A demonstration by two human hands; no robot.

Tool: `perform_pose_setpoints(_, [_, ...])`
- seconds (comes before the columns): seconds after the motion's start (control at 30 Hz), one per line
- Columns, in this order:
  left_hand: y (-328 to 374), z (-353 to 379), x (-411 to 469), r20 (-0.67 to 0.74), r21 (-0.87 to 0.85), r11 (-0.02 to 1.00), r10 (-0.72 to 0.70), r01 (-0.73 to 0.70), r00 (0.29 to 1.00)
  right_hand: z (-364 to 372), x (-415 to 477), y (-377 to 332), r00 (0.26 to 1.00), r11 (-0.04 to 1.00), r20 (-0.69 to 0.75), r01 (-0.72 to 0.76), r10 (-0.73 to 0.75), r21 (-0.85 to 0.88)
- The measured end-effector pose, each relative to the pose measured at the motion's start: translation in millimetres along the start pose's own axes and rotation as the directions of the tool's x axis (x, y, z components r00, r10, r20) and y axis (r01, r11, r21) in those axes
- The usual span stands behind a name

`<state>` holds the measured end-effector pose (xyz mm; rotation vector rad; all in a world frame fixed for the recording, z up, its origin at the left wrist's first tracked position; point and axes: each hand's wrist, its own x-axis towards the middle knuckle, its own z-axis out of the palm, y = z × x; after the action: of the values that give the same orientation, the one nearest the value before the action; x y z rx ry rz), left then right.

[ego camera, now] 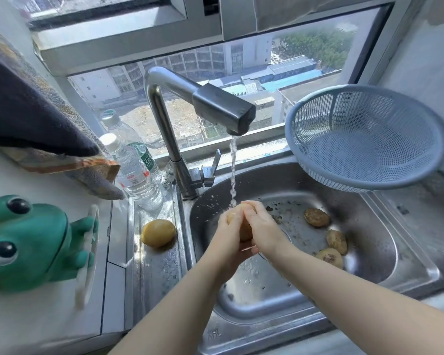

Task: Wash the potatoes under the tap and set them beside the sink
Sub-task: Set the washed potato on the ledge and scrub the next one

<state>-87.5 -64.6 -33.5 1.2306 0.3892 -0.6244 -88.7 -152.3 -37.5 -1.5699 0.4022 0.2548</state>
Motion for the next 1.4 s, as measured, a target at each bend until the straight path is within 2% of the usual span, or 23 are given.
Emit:
perform_pose_setpoints(0.07, [5, -1, 2, -0.045, -0.07, 0.995, -0.068, 0.065, 0.997, 1, -3, 3, 0.997, 0.991, 0.005, 0.074, -0.073, -0.114])
perform_pose_setpoints(0.17, [11, -6, 4, -0.113, -0.237, 0.948, -0.245, 0.214, 0.963, 3, -8, 10, 0.987, 0.948, 0.082, 0.158, -0.14, -0.278])
perform_pose_setpoints(0.23, [13, -9, 4, -0.146, -0.262, 0.936, -0.28, 0.236, 0.949, 5, -10, 10, 0.98, 0.931, 0.122, 0.187, -0.155, -0.315])
perform_pose_setpoints(0.37, [6, -9, 4, -0.183, -0.272, 0.955, -0.174, 0.12, 0.968, 16, -4, 4, 0.99, 0.977, 0.036, 0.143, -0.139, -0.159])
perform_pose_setpoints(0.47, [1, -6, 3, -0.189, -0.214, 0.976, -0.082, 0.041, 0.979, 28, 2, 3, 0.982, 0.993, -0.15, 0.105, -0.112, -0.053])
perform_pose_setpoints(0.53, [-2, -3, 0, -0.186, -0.162, 0.987, -0.049, 0.019, 0.981, 34, 5, 1, 0.965, 0.998, -0.262, 0.047, -0.036, 0.036])
perform_pose_setpoints(0.67, [-10, -3, -2, -0.137, -0.062, 0.995, 0.07, -0.079, 0.988, 33, 7, -5, 0.951, 0.988, -0.292, -0.063, 0.102, 0.14])
perform_pose_setpoints(0.77, [-12, -5, 1, -0.122, -0.021, 0.993, 0.116, -0.12, 0.986, 27, 7, -10, 0.964, 0.982, -0.239, -0.073, 0.115, 0.177])
perform_pose_setpoints(0.83, [-9, -7, 5, -0.213, -0.087, 0.993, 0.058, -0.078, 0.975, 23, 2, -13, 0.986, 0.99, -0.15, -0.054, 0.074, 0.128])
perform_pose_setpoints(0.9, [0, -10, 7, -0.248, -0.164, 0.986, -0.051, 0.01, 0.967, 17, -2, -9, 0.999, 0.999, -0.033, 0.039, -0.038, 0.035])
perform_pose_setpoints(1.0, [12, -18, 11, -0.224, -0.083, 0.989, -0.141, 0.125, 0.964, 1, 0, 3, 0.967, 0.979, 0.173, 0.197, -0.186, -0.045])
perform_pose_setpoints(1.07, [16, -21, 13, -0.223, -0.015, 0.986, -0.167, 0.168, 0.96, -5, 5, 7, 0.943, 0.961, 0.263, 0.245, -0.206, -0.126])
perform_pose_setpoints(1.27, [18, -26, 15, -0.226, 0.067, 0.967, -0.226, 0.246, 0.948, -2, 9, 1, 0.935, 0.938, 0.294, 0.269, -0.2, -0.22])
perform_pose_setpoints(1.33, [16, -26, 11, -0.22, 0.103, 0.967, -0.205, 0.232, 0.954, 1, 8, 0, 0.944, 0.934, 0.248, 0.273, -0.215, -0.229])
perform_pose_setpoints(1.4, [14, -23, 6, -0.211, 0.174, 0.97, -0.134, 0.172, 0.968, 7, 7, 1, 0.969, 0.961, 0.151, 0.222, -0.198, -0.163])
